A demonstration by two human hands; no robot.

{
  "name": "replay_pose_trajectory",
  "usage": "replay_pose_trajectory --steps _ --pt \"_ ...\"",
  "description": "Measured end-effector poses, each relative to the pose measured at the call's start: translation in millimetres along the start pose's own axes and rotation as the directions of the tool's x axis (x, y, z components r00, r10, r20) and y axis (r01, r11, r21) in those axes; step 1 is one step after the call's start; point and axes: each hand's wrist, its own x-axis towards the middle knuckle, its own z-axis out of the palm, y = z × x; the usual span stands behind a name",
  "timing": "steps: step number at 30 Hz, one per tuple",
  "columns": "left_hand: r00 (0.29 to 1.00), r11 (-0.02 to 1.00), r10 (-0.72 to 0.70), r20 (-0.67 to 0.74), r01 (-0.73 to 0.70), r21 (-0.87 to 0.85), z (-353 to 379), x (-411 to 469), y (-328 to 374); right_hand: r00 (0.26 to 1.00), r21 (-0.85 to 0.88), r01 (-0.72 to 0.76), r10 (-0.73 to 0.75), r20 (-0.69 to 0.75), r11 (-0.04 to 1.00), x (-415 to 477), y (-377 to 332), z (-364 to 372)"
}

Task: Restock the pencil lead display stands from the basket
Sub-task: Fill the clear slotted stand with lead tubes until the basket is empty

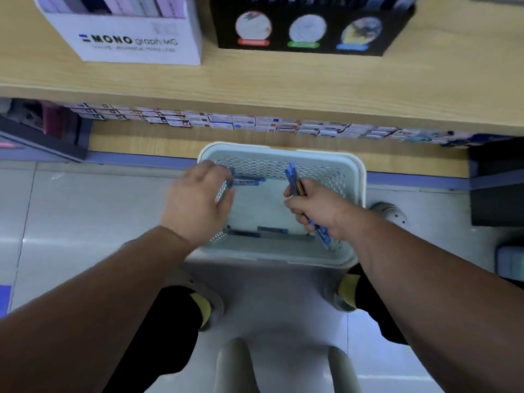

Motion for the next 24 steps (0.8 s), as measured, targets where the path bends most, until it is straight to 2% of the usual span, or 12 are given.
replay_pose_trajectory --steps 1,2,4,6,7,10,12,15,17,18,22,24 --pt "0.983 0.993 0.109 0.148 -0.114 0.027 2 7 3 0.999 -0.018 0.024 -0.024 -0.021 1.000 -10 1 -6" --pt "0.935 0.982 0.148 0.322 -0.177 0.062 4 11 4 0.998 -0.041 0.043 -0.045 -0.042 0.998 -18 3 -12" --pt "0.789 0.945 0.052 0.612 -0.238 0.227 7 10 10 0.993 -0.047 0.075 -0.079 -0.083 0.996 -34 8 -24" --pt "0.685 0.902 -0.063 0.726 -0.272 0.335 12 -2 19 0.986 -0.015 0.119 -0.120 -0.116 0.993 -48 11 -33" --pt "0.660 0.916 -0.112 0.743 -0.222 0.335 17 -9 24 0.981 -0.002 0.140 -0.139 -0.132 0.990 -55 13 -35" --pt "0.614 0.958 -0.258 0.746 0.061 0.281 36 -19 37 0.965 0.065 0.201 -0.186 -0.184 0.977 -70 15 -42" --pt "0.594 0.957 -0.287 0.752 0.135 0.258 49 -16 35 0.948 0.068 0.222 -0.199 -0.250 0.973 -76 17 -50" --pt "0.538 0.964 -0.266 0.800 0.122 0.238 70 -6 31 0.919 -0.104 0.193 -0.217 -0.330 0.976 -83 23 -62" --pt "0.493 0.967 -0.253 0.833 0.093 0.239 86 -2 31 0.920 -0.240 0.161 -0.234 -0.316 0.957 -86 31 -63" --pt "0.485 0.969 -0.243 0.840 0.088 0.230 95 -1 32 0.923 -0.250 0.165 -0.239 -0.302 0.954 -87 35 -61" --pt "0.521 0.975 -0.221 0.825 0.123 0.183 131 1 36 0.901 -0.209 0.191 -0.256 -0.351 0.959 -85 42 -52" --pt "0.544 0.978 -0.206 0.813 0.088 0.189 142 1 44 0.896 -0.199 0.202 -0.263 -0.358 0.959 -83 41 -49"
